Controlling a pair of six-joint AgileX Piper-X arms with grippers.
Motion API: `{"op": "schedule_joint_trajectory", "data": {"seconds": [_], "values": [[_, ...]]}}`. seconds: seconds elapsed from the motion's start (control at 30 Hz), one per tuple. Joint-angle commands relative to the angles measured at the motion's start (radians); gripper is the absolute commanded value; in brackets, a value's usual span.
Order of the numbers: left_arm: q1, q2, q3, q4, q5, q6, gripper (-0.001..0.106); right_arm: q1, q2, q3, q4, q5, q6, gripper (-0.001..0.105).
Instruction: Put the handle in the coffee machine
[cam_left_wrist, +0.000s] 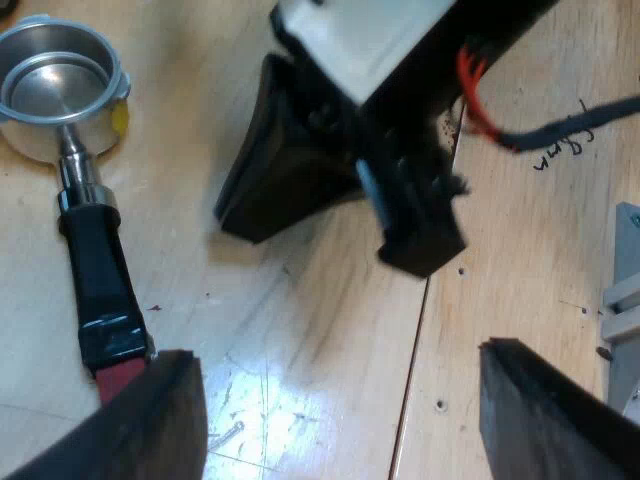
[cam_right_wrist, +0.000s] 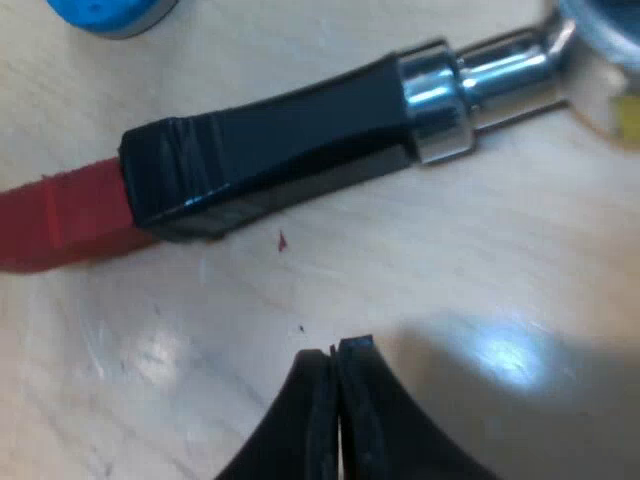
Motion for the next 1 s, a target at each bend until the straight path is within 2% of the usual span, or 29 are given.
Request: {"op": "schedule_joint_trajectory", "data": {"seconds": [0.03, 0.13, 0.2, 0.3, 0.37, 0.43, 0.5, 0.6, 0.7, 0.8, 0.9, 1.0], "values": [[0.000, -0.001, 0.000, 0.004, -0.008, -0.010, 0.061, 0.001, -0.070, -0.001, 0.097, 0.016, -0.016, 0.011], [0.000, -0.001, 0.000, 0.004, -0.008, -0.010, 0.061, 0.001, -0.122, -0.006, 0.155, 0.023, -0.018, 0.031], [0.000, -0.001, 0.000, 0.004, -0.008, -0.010, 0.061, 0.001, -0.172, -0.007, 0.197, 0.023, -0.042, 0.052], [0.000, -0.001, 0.000, 0.004, -0.008, -0.010, 0.061, 0.001, -0.223, -0.012, 0.235, 0.023, -0.060, 0.065], [0.000, -0.001, 0.000, 0.004, -0.008, -0.010, 0.061, 0.001, -0.247, -0.022, 0.260, 0.034, -0.063, 0.069], [0.000, -0.001, 0.000, 0.004, -0.008, -0.010, 0.061, 0.001, -0.269, -0.039, 0.305, 0.050, -0.100, 0.072], [0.000, -0.001, 0.000, 0.004, -0.008, -0.010, 0.061, 0.001, -0.291, -0.069, 0.371, 0.077, -0.181, 0.078], [0.000, -0.001, 0.000, 0.004, -0.008, -0.010, 0.061, 0.001, -0.305, -0.123, 0.455, 0.130, -0.261, 0.088], [0.000, -0.001, 0.000, 0.004, -0.008, -0.010, 0.061, -0.004, -0.305, -0.183, 0.524, 0.198, -0.329, 0.092], [0.000, -0.001, 0.000, 0.004, -0.008, -0.010, 0.061, -0.010, -0.305, -0.227, 0.554, 0.271, -0.371, 0.092], [0.000, -0.001, 0.000, 0.004, -0.008, -0.010, 0.061, -0.025, -0.305, -0.244, 0.561, 0.263, -0.375, 0.092], [0.000, -0.001, 0.000, 0.004, -0.008, -0.010, 0.061, -0.116, -0.301, -0.278, 0.578, 0.192, -0.367, 0.092]]}}
